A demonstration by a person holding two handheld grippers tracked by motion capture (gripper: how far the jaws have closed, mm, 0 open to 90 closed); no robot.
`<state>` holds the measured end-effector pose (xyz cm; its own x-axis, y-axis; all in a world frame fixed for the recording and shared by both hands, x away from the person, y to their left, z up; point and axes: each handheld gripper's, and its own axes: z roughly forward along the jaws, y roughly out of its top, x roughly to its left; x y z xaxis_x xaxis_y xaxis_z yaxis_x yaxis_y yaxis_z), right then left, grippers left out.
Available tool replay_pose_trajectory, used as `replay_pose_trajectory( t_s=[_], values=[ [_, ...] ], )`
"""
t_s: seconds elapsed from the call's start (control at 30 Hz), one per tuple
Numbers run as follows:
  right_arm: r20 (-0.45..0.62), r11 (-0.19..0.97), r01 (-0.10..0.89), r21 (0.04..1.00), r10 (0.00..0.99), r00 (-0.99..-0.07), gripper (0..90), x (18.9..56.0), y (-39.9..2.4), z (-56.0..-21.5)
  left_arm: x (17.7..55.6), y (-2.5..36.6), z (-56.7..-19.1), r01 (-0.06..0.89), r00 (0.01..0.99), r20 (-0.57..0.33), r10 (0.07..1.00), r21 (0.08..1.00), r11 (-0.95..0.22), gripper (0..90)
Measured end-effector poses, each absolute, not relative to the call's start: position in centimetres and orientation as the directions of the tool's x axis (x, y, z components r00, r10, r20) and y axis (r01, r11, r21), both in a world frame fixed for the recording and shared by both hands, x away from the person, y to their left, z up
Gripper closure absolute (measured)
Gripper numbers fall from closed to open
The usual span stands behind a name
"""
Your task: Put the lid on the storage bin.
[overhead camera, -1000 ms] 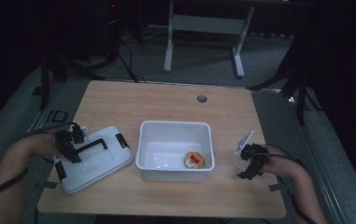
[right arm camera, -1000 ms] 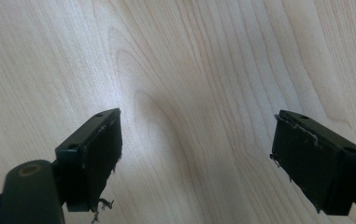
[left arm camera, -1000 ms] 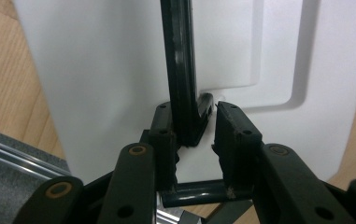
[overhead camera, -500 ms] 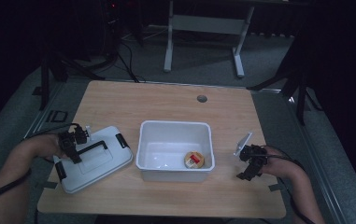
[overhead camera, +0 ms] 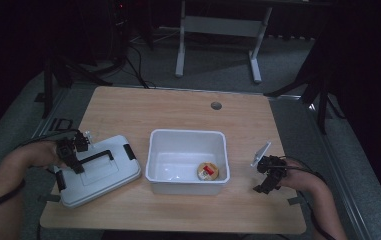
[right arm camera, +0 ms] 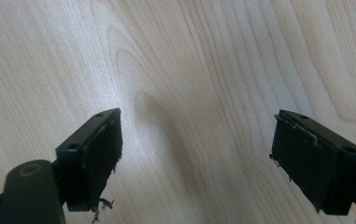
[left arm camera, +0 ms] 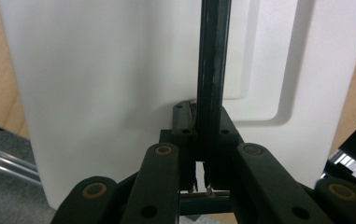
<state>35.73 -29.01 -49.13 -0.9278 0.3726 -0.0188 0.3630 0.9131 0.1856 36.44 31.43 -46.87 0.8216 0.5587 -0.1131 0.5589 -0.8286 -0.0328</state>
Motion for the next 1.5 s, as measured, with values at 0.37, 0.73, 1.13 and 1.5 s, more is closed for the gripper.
replay_pose_trajectory(
  t_s=[0.37,0.73,1.13,1.5],
  values=[
    [-0.021,0.914,0.357,0.192,0.368,-0.93,16.0,35.6,-29.0,-49.2,35.7,31.8,-43.4,0.547,0.834,-0.088,0.545,-0.005,-0.837,83.5],
    [-0.02,0.911,0.359,0.204,0.37,-0.929,16.0,35.6,-28.9,-48.8,34.9,31.8,-39.7,0.526,0.85,-0.057,0.524,0.014,-0.851,83.5],
    [-0.014,0.912,0.356,0.205,0.366,-0.93,16.1,35.6,-28.8,-49.2,35.0,30.1,-36.5,0.487,0.873,-0.044,0.485,0.058,-0.871,83.5],
    [-0.015,0.91,0.359,0.208,0.37,-0.929,16.1,35.4,-28.9,-49.3,35.7,27.2,-35.2,0.427,0.904,-0.038,0.426,0.076,-0.901,83.5]
  ],
)
